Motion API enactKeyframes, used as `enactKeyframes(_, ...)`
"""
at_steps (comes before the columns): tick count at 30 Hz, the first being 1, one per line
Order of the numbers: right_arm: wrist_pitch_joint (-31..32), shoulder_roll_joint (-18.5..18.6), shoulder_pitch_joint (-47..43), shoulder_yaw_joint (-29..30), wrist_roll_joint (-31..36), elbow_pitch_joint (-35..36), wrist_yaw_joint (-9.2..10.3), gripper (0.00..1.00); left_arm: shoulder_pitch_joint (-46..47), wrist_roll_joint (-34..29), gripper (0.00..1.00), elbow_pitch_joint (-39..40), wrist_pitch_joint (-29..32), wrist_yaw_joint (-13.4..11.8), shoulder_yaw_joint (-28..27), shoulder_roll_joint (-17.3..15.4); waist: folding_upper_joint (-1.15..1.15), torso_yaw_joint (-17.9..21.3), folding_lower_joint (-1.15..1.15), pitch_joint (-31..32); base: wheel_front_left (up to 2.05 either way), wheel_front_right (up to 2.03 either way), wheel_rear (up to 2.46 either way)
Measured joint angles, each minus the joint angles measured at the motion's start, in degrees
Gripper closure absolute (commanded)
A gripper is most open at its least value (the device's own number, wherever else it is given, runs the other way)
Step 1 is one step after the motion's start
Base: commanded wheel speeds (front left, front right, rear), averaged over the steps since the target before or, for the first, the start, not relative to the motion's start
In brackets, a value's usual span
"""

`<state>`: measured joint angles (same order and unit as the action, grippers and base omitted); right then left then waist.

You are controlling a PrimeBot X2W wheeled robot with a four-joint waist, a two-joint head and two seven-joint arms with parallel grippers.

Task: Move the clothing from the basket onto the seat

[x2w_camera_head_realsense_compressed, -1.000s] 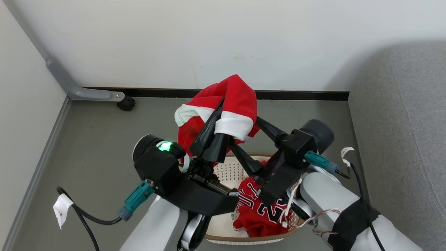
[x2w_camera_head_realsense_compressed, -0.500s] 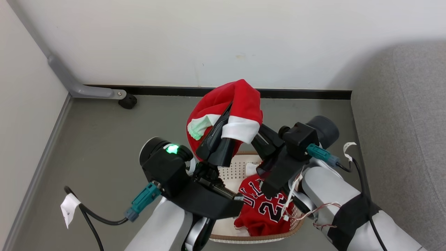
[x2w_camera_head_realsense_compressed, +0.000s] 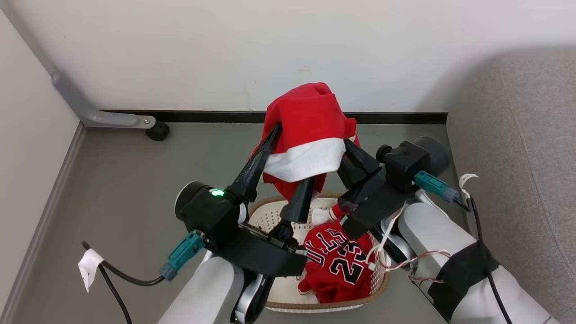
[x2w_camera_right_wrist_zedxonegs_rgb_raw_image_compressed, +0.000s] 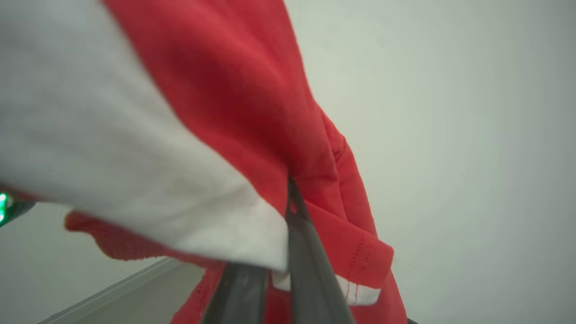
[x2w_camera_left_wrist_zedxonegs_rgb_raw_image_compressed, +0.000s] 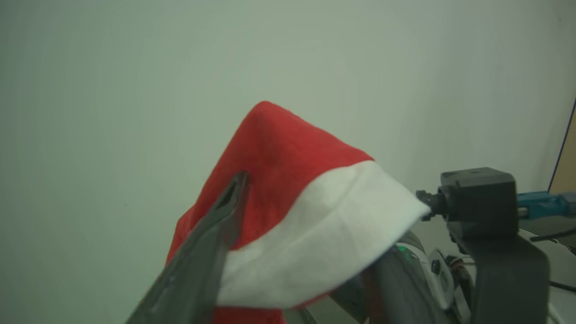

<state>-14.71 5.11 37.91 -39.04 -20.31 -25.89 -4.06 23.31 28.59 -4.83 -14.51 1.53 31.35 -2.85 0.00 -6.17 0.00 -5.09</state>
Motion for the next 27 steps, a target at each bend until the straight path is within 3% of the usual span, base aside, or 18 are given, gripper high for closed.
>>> enactKeyframes(13, 0.0, 0.58, -0.38, 4.3, 0.01, 0.24, 0.0, 1.0, -0.71, -0.86, 0.0, -3.74, -0.05, 0.13, -1.31, 0.08, 0.0, 1.96, 0.0, -0.31, 0.0, 0.0, 0.0)
enactKeyframes(27, 0.0, 1.49, -1.03, 7.75, 0.31, 0.58, 0.0, 1.0, -2.76, -2.58, 0.0, -5.73, -0.05, 2.26, -1.3, -0.22, 0.0, 6.95, 0.0, -0.15, 0.0, 0.0, 0.0)
